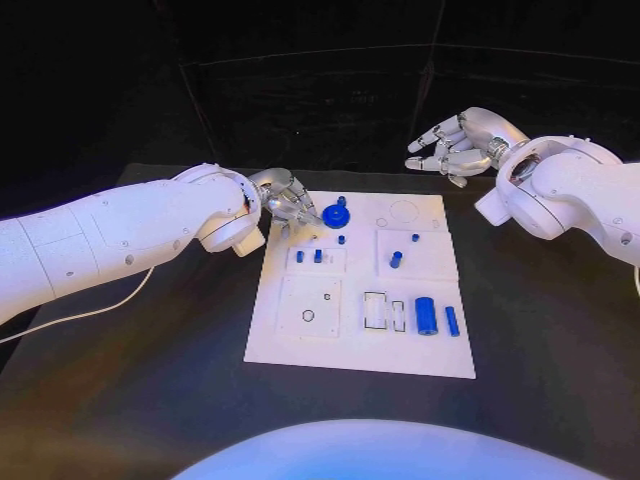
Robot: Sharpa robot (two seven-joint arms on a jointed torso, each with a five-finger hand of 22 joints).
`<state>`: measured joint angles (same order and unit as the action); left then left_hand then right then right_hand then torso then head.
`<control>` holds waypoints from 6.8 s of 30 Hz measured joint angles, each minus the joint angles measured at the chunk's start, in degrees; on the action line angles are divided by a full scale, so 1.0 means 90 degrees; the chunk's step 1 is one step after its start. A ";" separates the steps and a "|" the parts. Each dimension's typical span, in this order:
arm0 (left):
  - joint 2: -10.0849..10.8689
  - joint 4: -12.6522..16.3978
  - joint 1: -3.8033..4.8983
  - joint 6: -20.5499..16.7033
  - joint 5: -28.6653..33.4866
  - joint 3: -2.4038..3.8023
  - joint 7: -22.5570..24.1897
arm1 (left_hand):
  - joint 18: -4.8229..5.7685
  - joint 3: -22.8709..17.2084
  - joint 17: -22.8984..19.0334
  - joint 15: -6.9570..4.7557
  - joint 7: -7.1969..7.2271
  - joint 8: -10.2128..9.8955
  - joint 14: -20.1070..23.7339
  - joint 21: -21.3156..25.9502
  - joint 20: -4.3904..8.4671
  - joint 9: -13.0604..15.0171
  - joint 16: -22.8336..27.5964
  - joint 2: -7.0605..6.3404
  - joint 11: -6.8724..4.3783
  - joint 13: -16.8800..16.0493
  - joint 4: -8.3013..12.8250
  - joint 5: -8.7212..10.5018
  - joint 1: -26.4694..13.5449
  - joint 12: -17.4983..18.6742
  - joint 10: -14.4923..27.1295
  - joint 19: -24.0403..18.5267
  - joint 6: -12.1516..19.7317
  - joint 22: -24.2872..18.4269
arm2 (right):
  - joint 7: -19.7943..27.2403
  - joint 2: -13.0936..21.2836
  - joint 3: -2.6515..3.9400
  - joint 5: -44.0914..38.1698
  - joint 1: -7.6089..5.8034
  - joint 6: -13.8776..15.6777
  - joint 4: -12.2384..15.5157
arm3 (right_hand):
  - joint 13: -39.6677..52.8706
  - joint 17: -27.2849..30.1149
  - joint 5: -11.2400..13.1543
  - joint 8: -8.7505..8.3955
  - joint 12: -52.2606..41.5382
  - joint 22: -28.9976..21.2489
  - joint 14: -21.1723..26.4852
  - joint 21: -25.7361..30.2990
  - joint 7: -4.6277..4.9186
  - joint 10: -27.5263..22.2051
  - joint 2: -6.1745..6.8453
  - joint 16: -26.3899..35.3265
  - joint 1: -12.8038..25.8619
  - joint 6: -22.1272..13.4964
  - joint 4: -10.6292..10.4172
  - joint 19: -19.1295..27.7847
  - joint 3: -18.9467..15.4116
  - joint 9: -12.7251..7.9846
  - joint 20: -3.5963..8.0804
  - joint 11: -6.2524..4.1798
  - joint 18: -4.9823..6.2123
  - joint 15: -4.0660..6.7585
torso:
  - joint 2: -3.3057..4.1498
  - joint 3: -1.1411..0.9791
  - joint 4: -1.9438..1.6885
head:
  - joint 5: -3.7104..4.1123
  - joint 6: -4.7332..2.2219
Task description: Assemble the parts on the task board
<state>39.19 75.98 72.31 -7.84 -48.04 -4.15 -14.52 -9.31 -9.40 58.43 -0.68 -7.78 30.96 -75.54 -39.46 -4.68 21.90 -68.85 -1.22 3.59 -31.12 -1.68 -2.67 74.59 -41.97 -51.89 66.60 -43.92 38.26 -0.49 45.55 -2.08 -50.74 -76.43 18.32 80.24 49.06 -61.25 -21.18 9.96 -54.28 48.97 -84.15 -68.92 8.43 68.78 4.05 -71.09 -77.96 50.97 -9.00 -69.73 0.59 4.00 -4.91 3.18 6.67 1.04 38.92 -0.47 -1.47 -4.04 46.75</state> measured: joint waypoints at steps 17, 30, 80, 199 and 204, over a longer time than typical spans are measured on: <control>-0.0899 -0.0775 -0.0003 -0.0160 -0.1662 -0.0381 0.1569 | -0.0098 -0.0680 0.0676 0.0135 -0.0079 -0.1378 -0.0633 -0.0191 -0.0181 -0.1329 -0.0867 -0.0493 0.0202 0.1999 0.0484 -0.0023 0.0299 0.1732 0.0101 0.0609 -0.0560 0.0060 | 0.0004 -0.0049 0.0000 0.0000 0.0000 -0.0001 -0.0019 | 0.0001 0.0000 0.0000 0.0021 0.0000 0.0001 0.0000 0.0000 0.0000 0.0000 0.0000 0.0000 0.0000 0.0000 -0.0017 0.0000 -0.0017 0.0000 0.0000 0.0000 0.0000 0.0000 | 0.0011 0.0001 0.0012 | 0.0073 -0.0127; -0.1289 -0.1160 -0.0003 0.0089 -0.3129 -0.0399 0.1516 | 0.0001 -0.0581 0.1320 0.0078 0.0018 -0.1585 -0.0914 -0.1515 -0.0101 -0.1586 -0.1369 -0.0555 0.0110 0.2378 0.0494 -0.0023 0.0292 0.1854 -0.0152 0.1321 -0.1022 0.1308 | 0.0004 -0.0103 -0.0001 0.0000 0.0000 -0.0004 -0.0041 | 0.0001 -0.0001 0.0000 0.0021 0.0000 0.0001 0.0000 0.0000 0.0000 0.0000 0.0000 0.0000 0.0000 0.0000 -0.0017 0.0000 -0.0017 0.0000 0.0000 0.0000 0.0000 0.0000 | 0.0009 0.0000 0.0015 | 0.0101 -0.0131; -0.1647 -0.1526 -0.0035 0.0663 -0.3721 -0.0402 0.1393 | 0.0098 -0.1093 0.1169 0.0009 0.0056 -0.2281 -0.0934 -0.1958 -0.0037 -0.1993 -0.1368 -0.0542 0.0060 0.3061 0.0634 -0.0023 0.0246 0.2724 -0.0910 0.1523 -0.1414 0.1822 | 0.0017 -0.0145 0.0000 0.0000 0.0000 -0.0008 -0.0046 | 0.0008 -0.0014 0.0000 0.0021 0.0000 0.0002 0.0000 -0.0001 0.0000 0.0000 -0.0025 0.0000 -0.0024 0.0000 -0.0017 0.0000 -0.0017 0.0000 0.0000 0.0000 0.0000 0.0000 | -0.0001 -0.0003 0.0001 | 0.0150 -0.0081; -0.0400 -0.0579 -0.0235 0.0543 -0.3540 0.0029 0.1334 | 0.0195 -0.1945 0.1082 -0.0036 0.0035 -0.2428 -0.0935 -0.2234 0.0053 -0.1966 -0.1392 -0.0411 0.0022 0.3023 0.0977 -0.0022 0.0266 0.3197 -0.1606 0.1613 -0.2060 0.2148 | 0.0040 -0.0144 -0.0001 -0.0002 0.0004 -0.0039 -0.0108 | 0.0007 -0.0019 -0.0036 0.0020 -0.0026 0.0002 0.0000 -0.0001 0.0000 0.0000 -0.0024 0.0000 -0.0024 0.0000 -0.0017 0.0000 -0.0017 0.0000 0.0000 0.0000 0.0000 0.0000 | 0.0004 -0.0001 0.0004 | 0.0128 -0.0088; -0.0401 -0.0580 -0.0235 0.0562 -0.3540 0.0029 0.1321 | 0.0195 -0.1945 0.1081 -0.0036 0.0035 -0.2461 -0.0935 -0.2234 0.0053 -0.1966 -0.1392 -0.0460 0.0022 0.3023 0.0977 -0.0022 0.0217 0.3217 -0.1606 0.1613 -0.2060 0.2148 | 0.0040 -0.0137 -0.0001 -0.0002 0.0004 -0.0039 -0.0101 | 0.0007 -0.0019 -0.0036 0.0020 -0.0026 0.0002 0.0000 -0.0001 0.0000 0.0000 -0.0025 0.0000 -0.0024 0.0000 -0.0017 0.0000 -0.0017 0.0000 0.0000 0.0000 -0.0001 0.0000 | 0.0005 -0.0001 0.0003 | 0.0135 -0.0071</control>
<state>35.58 70.76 70.19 -2.79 -79.90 -3.89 -2.63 -7.56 -26.90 68.16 -1.01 -7.46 8.82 -83.95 -59.57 -4.21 4.21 -81.38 -5.36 3.79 -3.91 7.11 -2.87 76.54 -13.02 -66.35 81.12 -62.46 57.59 -0.14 44.32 -2.09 -50.75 -76.39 17.97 79.33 49.12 -61.42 -21.50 10.14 -54.52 48.99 -84.15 -68.93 8.42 68.78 3.83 -71.09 -78.18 50.97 -9.16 -69.73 0.43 4.00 -4.91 3.18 6.67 1.04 38.96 -0.48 -1.44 -2.82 46.10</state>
